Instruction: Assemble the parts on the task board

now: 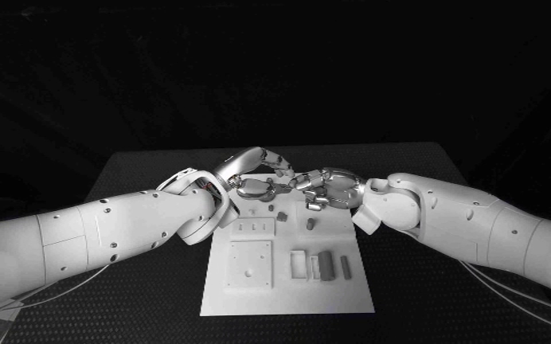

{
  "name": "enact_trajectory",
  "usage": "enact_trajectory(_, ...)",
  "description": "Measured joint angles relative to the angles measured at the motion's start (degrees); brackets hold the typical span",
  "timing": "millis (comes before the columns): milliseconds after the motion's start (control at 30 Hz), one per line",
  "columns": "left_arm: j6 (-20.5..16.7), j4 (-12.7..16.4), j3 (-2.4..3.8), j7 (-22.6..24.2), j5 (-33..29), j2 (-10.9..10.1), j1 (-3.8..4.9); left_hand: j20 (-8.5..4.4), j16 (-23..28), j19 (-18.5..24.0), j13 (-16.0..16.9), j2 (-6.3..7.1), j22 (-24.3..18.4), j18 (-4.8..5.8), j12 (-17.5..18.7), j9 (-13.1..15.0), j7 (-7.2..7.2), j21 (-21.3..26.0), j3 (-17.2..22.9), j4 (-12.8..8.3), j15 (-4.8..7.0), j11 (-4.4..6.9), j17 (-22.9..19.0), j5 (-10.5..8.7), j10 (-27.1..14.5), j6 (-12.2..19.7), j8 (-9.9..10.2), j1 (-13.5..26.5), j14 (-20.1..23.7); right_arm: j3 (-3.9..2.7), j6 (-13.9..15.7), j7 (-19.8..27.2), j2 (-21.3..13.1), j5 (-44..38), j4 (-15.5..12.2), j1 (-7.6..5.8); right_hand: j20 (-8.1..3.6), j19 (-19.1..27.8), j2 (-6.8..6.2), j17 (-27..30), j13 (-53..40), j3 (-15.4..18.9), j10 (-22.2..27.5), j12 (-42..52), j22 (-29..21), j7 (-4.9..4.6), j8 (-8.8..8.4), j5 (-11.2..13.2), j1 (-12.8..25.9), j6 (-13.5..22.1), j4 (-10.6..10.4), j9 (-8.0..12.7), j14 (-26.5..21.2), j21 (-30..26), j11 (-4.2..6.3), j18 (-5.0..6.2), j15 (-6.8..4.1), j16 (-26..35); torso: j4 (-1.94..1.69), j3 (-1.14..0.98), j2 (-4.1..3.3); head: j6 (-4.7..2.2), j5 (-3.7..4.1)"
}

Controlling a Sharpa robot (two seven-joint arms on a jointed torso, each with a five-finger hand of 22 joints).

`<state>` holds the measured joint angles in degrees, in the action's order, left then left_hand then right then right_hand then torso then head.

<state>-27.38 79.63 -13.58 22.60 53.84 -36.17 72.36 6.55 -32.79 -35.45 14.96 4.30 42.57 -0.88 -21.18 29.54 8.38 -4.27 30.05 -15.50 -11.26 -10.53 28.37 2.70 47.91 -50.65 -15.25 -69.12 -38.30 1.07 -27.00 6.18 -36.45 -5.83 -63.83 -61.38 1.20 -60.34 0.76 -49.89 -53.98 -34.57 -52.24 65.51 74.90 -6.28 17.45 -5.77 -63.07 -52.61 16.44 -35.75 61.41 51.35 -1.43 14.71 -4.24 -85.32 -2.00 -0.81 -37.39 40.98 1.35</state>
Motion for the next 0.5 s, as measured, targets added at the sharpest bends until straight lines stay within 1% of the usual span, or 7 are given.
enact_trajectory(67, 0.0, -0.1, 0.00, 0.0, -0.1, 0.0, 0.00, 0.00, 0.0, 0.0, -0.1, 0.00, 0.0, 0.00, 0.0, 0.0, 0.00, 0.0, 0.0, 0.0, 0.00, 0.00, 0.0, 0.00, 0.0, 0.0, 0.0, 0.0, 0.0, 0.00, 0.4, 0.0, 0.0, -0.3, 0.1, 0.00, -0.06, -0.1, -0.02, 0.0, 0.2, 0.0, 0.0, 0.0, 0.0, -0.01, 0.05, 0.0, 0.0, 0.0, 0.0, 0.0, -0.1, 0.0, 0.00, 0.07, -0.22, 0.0, -0.01, 0.00, 0.00, 0.03, 0.00)
enact_trajectory(200, 0.0, -0.6, 0.00, -0.1, -0.4, -0.4, 0.01, 0.20, 0.2, -0.2, -0.2, 0.28, -0.1, -0.01, 0.0, -0.1, 0.10, 0.0, 0.0, 0.0, 0.00, 0.00, 0.0, 0.00, 0.0, 0.5, 0.3, 0.3, 0.0, 0.00, 1.1, 0.0, -0.3, -0.9, 0.3, 0.00, -0.06, -0.1, -0.82, 0.1, 0.4, 0.2, 0.0, 0.0, 0.0, -0.33, -0.28, 0.0, 0.8, 0.1, -0.2, 0.0, -0.1, 0.0, 0.00, 0.10, -0.25, 0.0, -0.01, -0.01, 0.00, 0.05, 0.00)
enact_trajectory(233, 0.0, -0.8, 0.00, -0.2, -0.5, -0.5, 0.01, 0.20, 0.2, -0.2, -0.2, 0.30, -0.1, 0.00, 0.0, -0.2, 0.10, 0.0, 0.0, 0.0, 0.00, 0.00, 0.0, 0.00, 0.0, 0.5, 0.3, 0.3, 0.0, 0.00, 1.3, 0.0, -0.4, -1.1, 0.4, 0.00, -0.06, -0.1, -0.85, 0.1, 0.5, 0.2, 0.0, 0.0, 0.0, -0.52, -0.28, 0.0, 0.9, 0.3, -0.2, 0.0, -0.1, 0.0, 0.00, 0.10, -0.25, 0.0, -0.01, -0.01, 0.00, 0.05, 0.00)
enact_trajectory(333, 0.0, -1.0, 0.00, -0.3, -0.8, -0.9, 0.01, 0.20, 0.2, -0.2, -0.2, 0.30, -0.1, -0.01, 0.0, -0.2, 0.08, 0.0, 0.0, 0.0, 0.00, 0.00, 0.0, 0.00, 0.0, 0.8, 0.3, 0.3, 0.0, 0.00, 1.8, 0.0, -0.5, -1.5, 0.5, 0.00, -0.06, -0.1, -1.05, 0.1, 0.5, 0.2, 0.0, 0.0, 0.0, -0.54, -0.50, 0.0, 1.0, 0.3, -0.2, 0.0, -0.1, 0.0, 0.00, 0.10, -0.25, 0.0, 0.00, -0.01, 0.00, 0.06, 0.01)
enact_trajectory(400, 0.0, -1.1, 0.00, -0.3, -1.0, -1.1, 0.02, 0.20, 0.2, -0.2, -0.3, 0.53, -0.2, -0.01, 0.0, -0.3, 0.10, 0.0, 0.0, 0.0, 0.00, 0.00, 0.0, 0.00, 0.0, 0.9, 0.6, 0.1, 0.0, 0.00, 2.3, 0.1, -0.5, -2.0, 0.5, -0.01, -0.06, -0.1, -1.08, 0.1, 0.5, 0.2, 0.0, 0.0, 0.0, -0.73, -0.61, 0.0, 1.1, 0.5, -0.2, 0.1, -0.1, 0.0, 0.00, 0.09, -0.25, 0.0, -0.01, -0.01, 0.00, 0.09, 0.01)
enact_trajectory(467, 0.0, -1.0, 0.00, -0.4, -1.1, -1.4, 0.02, 0.20, 0.2, -0.2, -0.3, 0.53, -0.2, 0.00, 0.2, -0.3, -0.10, 0.0, -0.1, -0.1, 0.00, 0.00, 0.0, 0.00, 0.0, 1.2, 0.7, 0.1, 0.0, 0.00, 3.1, 0.3, -0.6, -2.9, 0.3, -0.01, -0.06, -0.1, -1.63, 0.1, 0.6, 0.6, 0.0, 0.0, 0.0, -0.85, -0.64, 0.0, 1.6, 0.6, -0.2, 0.1, -0.1, 0.0, 0.00, 0.07, -0.25, 0.0, -0.01, -0.01, 0.01, 0.10, -0.02)
enact_trajectory(500, 0.0, -1.0, 0.00, -0.4, -1.1, -1.5, 0.02, 0.20, 0.2, -0.2, -0.4, 0.54, -0.3, -0.01, 0.2, -0.3, 0.09, 0.0, -0.2, -0.2, 0.00, 0.00, -0.1, 0.00, 0.0, 1.4, 0.7, 0.1, 0.0, 0.00, 3.8, 0.4, -0.6, -3.5, 0.2, -0.02, -0.06, -0.1, -1.88, 0.1, 0.6, 0.6, 0.0, 0.0, 0.0, -0.93, -0.83, 0.0, 1.9, 0.7, -0.3, 0.1, -0.1, 0.0, 0.00, 0.07, -0.25, 0.0, -0.02, -0.01, 0.01, 0.12, -0.03)
